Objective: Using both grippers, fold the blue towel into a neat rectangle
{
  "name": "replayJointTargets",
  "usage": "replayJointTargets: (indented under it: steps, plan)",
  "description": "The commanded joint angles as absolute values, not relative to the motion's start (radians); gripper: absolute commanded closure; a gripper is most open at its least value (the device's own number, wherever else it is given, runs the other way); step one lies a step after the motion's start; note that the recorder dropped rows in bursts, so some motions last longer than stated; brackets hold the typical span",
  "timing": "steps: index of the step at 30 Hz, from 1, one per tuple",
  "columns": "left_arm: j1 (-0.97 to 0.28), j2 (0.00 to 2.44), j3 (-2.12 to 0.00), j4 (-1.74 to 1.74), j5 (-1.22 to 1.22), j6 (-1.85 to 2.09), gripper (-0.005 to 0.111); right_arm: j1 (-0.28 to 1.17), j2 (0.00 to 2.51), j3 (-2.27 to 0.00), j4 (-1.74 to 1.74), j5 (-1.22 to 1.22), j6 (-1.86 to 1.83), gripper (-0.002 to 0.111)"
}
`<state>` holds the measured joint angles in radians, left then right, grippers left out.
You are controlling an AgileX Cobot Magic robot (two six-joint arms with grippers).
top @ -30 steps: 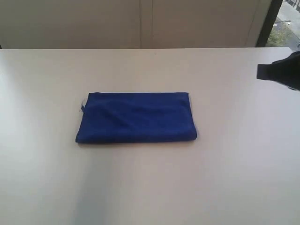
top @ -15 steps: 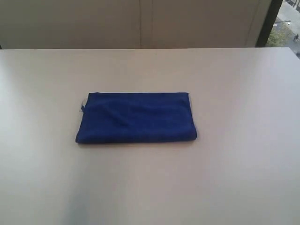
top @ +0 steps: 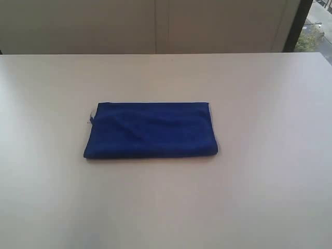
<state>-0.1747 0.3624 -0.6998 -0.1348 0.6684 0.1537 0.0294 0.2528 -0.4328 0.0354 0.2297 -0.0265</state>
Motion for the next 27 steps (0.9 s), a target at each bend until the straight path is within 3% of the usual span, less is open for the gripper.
replayJointTargets:
  steps: [1,27]
  plan:
    - [-0.171,0.353,-0.694,-0.139,0.711,0.161,0.107,0.019,0.247,-0.427,0.025,0.230,-0.024,0.108]
    - [-0.171,0.347,-0.694,-0.138,0.709,0.161,0.107,0.019,0.247,-0.427,0.025,0.230,-0.024,0.108]
